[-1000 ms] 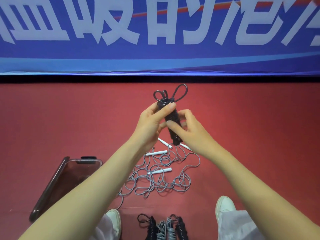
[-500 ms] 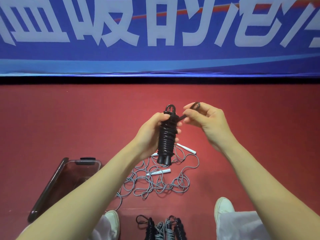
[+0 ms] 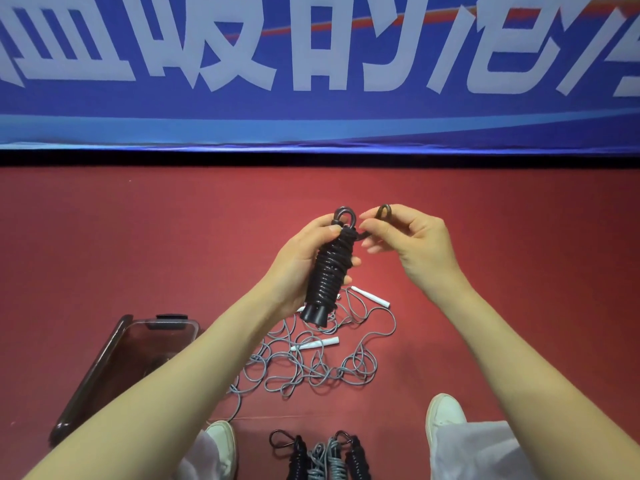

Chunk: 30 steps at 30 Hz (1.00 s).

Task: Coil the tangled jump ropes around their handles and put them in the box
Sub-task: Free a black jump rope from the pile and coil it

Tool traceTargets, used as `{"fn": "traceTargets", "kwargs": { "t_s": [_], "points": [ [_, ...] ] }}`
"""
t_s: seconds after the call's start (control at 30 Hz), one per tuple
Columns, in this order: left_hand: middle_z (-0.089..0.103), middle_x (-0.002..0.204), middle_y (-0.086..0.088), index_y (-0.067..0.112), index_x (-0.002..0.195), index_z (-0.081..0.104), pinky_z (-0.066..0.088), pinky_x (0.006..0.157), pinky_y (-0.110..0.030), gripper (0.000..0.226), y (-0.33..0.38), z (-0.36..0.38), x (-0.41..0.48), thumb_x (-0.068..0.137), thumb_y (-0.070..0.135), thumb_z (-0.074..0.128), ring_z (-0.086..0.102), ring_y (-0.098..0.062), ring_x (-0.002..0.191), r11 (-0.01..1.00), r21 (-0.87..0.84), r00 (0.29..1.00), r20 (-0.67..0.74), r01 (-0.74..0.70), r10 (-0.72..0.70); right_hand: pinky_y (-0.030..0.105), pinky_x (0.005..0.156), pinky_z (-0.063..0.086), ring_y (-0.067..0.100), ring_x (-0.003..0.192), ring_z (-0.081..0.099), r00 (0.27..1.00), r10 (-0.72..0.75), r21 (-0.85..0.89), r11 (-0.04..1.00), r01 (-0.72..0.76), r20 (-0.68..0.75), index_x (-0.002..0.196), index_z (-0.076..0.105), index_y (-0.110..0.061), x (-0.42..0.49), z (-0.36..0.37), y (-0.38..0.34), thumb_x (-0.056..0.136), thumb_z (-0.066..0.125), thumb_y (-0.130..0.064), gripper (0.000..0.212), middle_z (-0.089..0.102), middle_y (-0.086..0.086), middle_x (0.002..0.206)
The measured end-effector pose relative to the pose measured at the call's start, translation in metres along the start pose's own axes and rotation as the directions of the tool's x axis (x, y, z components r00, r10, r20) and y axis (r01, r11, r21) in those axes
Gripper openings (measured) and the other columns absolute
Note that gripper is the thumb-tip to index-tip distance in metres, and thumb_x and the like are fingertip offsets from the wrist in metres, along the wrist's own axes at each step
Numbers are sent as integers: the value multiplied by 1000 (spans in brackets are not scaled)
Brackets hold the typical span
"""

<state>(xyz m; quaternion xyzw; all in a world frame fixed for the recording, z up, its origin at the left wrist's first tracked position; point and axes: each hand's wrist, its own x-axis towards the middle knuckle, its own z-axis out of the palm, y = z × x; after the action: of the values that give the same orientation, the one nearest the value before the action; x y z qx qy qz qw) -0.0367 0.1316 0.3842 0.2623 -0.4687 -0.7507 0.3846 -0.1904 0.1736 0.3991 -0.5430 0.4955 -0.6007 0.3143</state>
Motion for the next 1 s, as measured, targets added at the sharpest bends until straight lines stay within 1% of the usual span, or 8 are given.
{"fn": "traceTargets", "kwargs": {
  "t_s": [0.1,0.23,0.3,0.47,0.63,0.8,0.9,1.0],
  "points": [
    [68,88,-5,15,119,55,53,49,-29,25,-3,4,-2,97,12,45,66,-20,64,1000,30,999,40,-1,-1,25,49,49,15,47,56,999,6,9,1000,-5,-54,99,62,-18,4,-2,-2,83,70,-3,23,64,10,64],
    [70,89,-4,12,123,54,54,50,-30,27,-2,4,-1,97,11,47,66,-23,66,998,67,998,67,-19,14,23,42,39,18,41,47,992,-44,-56,998,38,-122,73,50,-16,3,-2,0,83,72,-10,25,59,17,57],
    [70,88,-4,10,126,53,54,50,-30,29,-2,4,-1,97,11,48,66,-23,67,997,73,998,53,-21,17,24,44,39,18,43,46,991,-55,-102,994,43,-121,72,51,-18,2,2,4,84,72,-14,25,58,21,59],
    [66,91,-8,12,121,53,54,49,-28,25,-2,-1,2,97,12,48,66,-20,65,999,38,1000,4,-15,15,23,64,50,10,59,58,995,-83,-186,978,91,47,97,59,-29,1,5,10,93,58,-4,26,63,-5,79],
    [68,90,-6,15,116,55,55,51,-29,20,-3,-3,2,97,14,48,68,-21,68,1000,22,1000,15,-9,9,25,60,51,15,57,60,996,-36,-91,995,28,-86,100,41,-26,-1,7,7,90,60,0,34,62,12,82],
    [67,96,-9,13,120,55,57,54,-32,24,-7,-6,4,96,12,50,67,-24,75,999,46,1000,-2,-14,15,18,62,48,4,57,56,998,-57,-263,963,50,-17,97,65,-32,1,4,10,90,62,-3,30,65,-7,73],
    [65,97,-15,10,121,54,57,57,-34,26,-10,-7,5,95,10,51,63,-25,76,997,70,1000,-21,-21,22,8,63,39,-6,58,55,997,-68,-445,892,79,42,99,75,-19,0,3,8,88,65,-7,19,62,-21,66],
    [63,98,-17,13,117,57,55,62,-36,22,-16,-8,5,95,9,53,62,-29,81,990,134,999,-28,-40,44,11,64,39,-6,60,56,998,-16,-572,819,44,54,101,76,-17,2,1,7,88,66,-10,17,65,-17,67]
  ]
}}
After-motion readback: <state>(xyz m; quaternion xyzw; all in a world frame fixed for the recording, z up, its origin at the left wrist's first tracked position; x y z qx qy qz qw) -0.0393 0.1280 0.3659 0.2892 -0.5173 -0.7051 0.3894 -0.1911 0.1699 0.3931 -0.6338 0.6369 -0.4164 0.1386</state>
